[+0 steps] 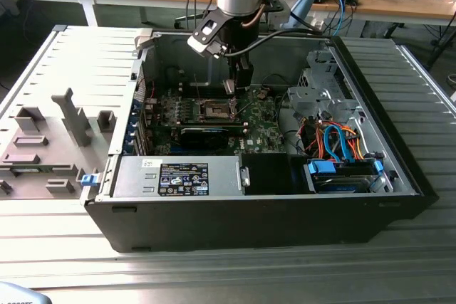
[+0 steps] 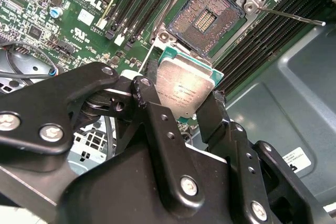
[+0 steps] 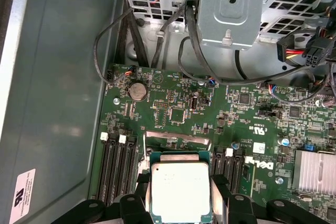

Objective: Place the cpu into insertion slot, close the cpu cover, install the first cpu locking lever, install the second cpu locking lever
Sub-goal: 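Place the cpu into insertion slot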

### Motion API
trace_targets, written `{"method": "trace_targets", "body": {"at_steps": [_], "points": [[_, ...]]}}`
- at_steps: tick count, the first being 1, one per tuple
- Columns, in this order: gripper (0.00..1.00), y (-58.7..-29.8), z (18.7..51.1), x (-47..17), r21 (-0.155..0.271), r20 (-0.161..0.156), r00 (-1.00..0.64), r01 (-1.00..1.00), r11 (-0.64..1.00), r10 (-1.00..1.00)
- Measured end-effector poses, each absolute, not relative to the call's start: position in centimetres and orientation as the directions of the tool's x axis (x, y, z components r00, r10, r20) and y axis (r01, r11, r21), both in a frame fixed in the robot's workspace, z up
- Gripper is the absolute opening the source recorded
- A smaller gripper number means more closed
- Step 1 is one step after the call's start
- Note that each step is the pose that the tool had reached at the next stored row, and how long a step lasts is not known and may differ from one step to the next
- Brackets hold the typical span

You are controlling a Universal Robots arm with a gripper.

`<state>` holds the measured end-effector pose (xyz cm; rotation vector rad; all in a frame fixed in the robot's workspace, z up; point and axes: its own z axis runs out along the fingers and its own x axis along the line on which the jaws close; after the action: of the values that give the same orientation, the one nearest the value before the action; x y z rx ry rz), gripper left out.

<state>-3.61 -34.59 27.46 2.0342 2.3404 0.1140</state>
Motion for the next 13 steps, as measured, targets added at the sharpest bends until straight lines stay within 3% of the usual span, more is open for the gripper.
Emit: {"method": "trace_targets", "body": {"at_steps": [13], "points": [[0.54,-34.59,27.24,-3.61,0.081,0.019,-0.140,0.987,0.138,0.990]]}}
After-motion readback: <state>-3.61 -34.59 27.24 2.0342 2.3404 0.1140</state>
